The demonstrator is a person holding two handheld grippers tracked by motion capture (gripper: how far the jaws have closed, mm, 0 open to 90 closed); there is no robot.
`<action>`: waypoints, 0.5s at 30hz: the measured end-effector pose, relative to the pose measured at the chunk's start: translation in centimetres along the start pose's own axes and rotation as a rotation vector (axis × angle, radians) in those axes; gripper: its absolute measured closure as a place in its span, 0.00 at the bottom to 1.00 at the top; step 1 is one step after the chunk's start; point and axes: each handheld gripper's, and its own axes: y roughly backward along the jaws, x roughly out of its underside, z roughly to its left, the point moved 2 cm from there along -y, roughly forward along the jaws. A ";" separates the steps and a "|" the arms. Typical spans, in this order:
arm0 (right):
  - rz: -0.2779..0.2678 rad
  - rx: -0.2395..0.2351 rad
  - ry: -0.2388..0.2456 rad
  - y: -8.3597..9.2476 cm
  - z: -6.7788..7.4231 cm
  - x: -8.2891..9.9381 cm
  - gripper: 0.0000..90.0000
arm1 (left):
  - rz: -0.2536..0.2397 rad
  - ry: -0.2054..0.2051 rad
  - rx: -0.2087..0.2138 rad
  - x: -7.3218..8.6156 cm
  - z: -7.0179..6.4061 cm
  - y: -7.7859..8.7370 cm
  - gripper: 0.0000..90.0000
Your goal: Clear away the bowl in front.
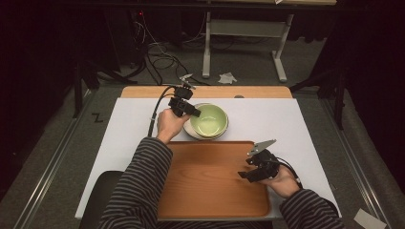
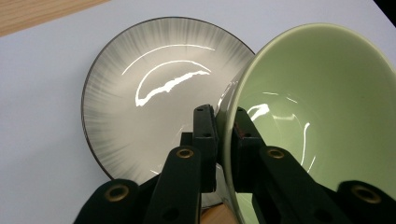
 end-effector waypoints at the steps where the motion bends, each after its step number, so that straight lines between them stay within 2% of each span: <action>1: 0.000 0.000 0.000 0.0 0.0 0.0 0.44 | 0.000 0.000 0.000 0.0 0.0 0.0 0.93; 8: -0.004 0.002 0.009 0.0 -0.1 0.0 0.44 | 0.014 -0.019 0.037 0.5 -0.9 1.2 0.93; 13: 0.000 -0.005 0.001 0.0 0.0 0.0 0.44 | 0.025 0.002 0.072 0.9 -1.2 1.9 0.93; 15: -0.001 -0.003 0.000 -0.1 0.0 0.0 0.44 | 0.032 -0.011 0.078 1.1 -1.3 2.1 0.93</action>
